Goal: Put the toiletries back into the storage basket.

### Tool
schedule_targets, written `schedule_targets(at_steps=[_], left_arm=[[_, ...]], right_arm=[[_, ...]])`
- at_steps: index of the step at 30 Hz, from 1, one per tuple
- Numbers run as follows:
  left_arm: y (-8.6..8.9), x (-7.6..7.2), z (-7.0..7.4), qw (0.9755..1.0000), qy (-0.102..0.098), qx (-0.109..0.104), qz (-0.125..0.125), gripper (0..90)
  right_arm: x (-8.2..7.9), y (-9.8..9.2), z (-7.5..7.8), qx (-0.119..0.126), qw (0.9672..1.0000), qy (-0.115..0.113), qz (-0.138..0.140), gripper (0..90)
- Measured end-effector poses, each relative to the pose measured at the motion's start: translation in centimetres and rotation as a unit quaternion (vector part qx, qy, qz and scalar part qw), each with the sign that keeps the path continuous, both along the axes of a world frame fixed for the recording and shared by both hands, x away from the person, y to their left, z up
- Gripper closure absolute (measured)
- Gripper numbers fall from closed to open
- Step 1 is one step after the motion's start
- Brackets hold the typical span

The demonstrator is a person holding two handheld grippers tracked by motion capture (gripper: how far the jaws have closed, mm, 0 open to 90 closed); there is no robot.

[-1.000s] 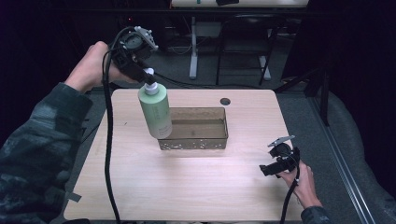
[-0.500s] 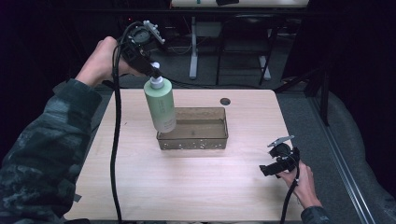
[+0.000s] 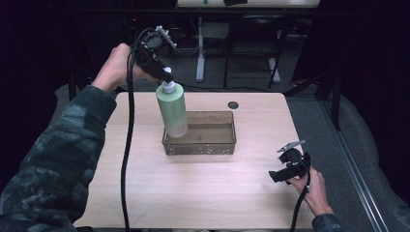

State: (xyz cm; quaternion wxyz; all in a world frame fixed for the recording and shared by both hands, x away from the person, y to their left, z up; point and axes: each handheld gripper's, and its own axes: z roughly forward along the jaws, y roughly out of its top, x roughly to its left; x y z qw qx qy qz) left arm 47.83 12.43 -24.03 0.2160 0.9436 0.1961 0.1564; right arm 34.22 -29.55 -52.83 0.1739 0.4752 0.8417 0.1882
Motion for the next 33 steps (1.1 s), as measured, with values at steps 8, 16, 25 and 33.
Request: schedule_targets(at_steps=[8,16,25,33], left_arm=[[0.0,0.6,-1.1,1.0,0.007,-0.002,0.001,62.7],[0.0,0.8,-2.2,0.9998,0.018,-0.002,0.001,62.7],[0.2,0.9,-3.4,0.9996,0.027,0.003,-0.001,62.7],[0.4,1.1,-4.5,0.9993,0.037,0.003,0.001,62.7]], right_arm=[[0.0,0.0,0.0,0.0,1.0,0.0,-0.001,0.0],[0.0,0.0,0.0,-0.001,1.0,0.0,0.0,0.0],[0.0,0.0,0.0,-0.002,1.0,-0.001,0.001,0.0],[0.0,0.1,0.0,-0.002,1.0,-0.001,0.001,0.0]])
